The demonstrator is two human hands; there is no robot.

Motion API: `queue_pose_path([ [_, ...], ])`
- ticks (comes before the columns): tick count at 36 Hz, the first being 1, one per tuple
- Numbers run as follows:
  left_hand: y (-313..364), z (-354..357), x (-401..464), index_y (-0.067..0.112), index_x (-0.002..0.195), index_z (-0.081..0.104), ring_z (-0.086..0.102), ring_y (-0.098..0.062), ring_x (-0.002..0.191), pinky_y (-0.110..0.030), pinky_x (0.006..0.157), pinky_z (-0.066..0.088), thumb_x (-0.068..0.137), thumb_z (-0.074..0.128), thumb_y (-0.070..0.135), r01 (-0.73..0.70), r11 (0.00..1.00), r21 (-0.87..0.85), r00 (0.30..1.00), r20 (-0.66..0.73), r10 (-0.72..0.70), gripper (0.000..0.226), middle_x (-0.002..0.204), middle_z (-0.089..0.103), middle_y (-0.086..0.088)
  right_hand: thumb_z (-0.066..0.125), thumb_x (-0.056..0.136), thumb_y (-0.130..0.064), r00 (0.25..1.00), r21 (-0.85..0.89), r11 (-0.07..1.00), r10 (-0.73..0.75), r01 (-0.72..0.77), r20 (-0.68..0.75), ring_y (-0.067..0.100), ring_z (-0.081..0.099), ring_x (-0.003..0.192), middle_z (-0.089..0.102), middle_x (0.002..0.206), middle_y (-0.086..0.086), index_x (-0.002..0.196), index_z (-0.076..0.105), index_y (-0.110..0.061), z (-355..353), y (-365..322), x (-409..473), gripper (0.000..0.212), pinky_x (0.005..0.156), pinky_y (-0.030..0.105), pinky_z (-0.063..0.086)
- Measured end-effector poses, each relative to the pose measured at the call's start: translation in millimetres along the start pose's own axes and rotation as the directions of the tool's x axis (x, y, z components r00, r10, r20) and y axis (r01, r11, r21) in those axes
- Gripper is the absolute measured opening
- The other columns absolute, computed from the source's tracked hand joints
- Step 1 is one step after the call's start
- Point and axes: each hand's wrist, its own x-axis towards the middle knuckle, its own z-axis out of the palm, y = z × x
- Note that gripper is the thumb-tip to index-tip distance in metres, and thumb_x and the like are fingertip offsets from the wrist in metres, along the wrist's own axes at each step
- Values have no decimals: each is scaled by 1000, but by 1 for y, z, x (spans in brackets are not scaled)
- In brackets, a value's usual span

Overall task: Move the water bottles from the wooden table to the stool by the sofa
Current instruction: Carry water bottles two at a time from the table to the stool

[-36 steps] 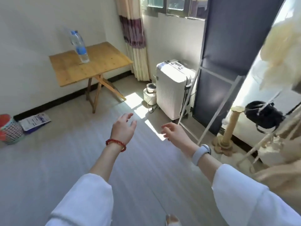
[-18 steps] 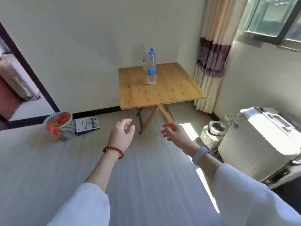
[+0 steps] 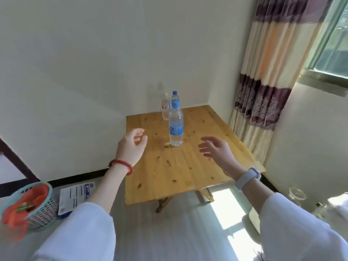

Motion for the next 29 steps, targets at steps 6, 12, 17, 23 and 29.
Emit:
queue_pose_path([
  [6, -13, 30, 166, 9, 117, 55, 56, -18, 106, -24, 89, 39, 90, 51, 21, 8, 999, 53, 998, -63, -5, 30, 120, 60, -8, 36, 92, -11, 997, -7, 999, -45, 45, -58, 20, 65, 85, 67, 92, 6, 109, 57, -10, -5, -13, 173, 27, 81, 36, 54],
  [12, -35, 69, 282, 10, 116, 55, 57, -19, 104, -24, 89, 41, 88, 53, 20, 11, 998, 57, 1000, -20, -9, 29, 119, 60, -8, 40, 91, -14, 998, -59, 997, -44, 42, -40, 20, 64, 90, 67, 97, 6, 111, 57, -13, 6, -19, 310, 27, 82, 35, 54],
  [17, -80, 115, 373, 12, 119, 52, 56, -20, 107, -28, 92, 42, 89, 53, 22, 91, 996, 14, 996, 16, -91, 32, 122, 58, -8, 43, 91, -20, 999, -170, 985, -40, 34, -33, 20, 63, 94, 64, 106, 6, 115, 54, -16, 16, 2, 407, 26, 84, 42, 54],
  [23, -156, 198, 470, 13, 127, 44, 53, -19, 109, -26, 88, 40, 88, 54, 25, 181, 982, -44, 980, 93, -177, 42, 129, 51, -8, 49, 90, -28, 1000, -291, 957, -2, -1, -11, 19, 56, 98, 55, 119, 4, 128, 44, -17, 45, 45, 528, 39, 74, 32, 51],
  [29, -215, 279, 542, 20, 136, 31, 43, -22, 124, -37, 99, 40, 83, 58, 39, 201, 980, -1, 959, 204, -196, 62, 141, 34, -7, 58, 86, -31, 996, -365, 930, 69, -44, 54, 22, 41, 126, 34, 144, 8, 141, 25, -13, 100, 94, 630, 66, 95, 30, 39],
])
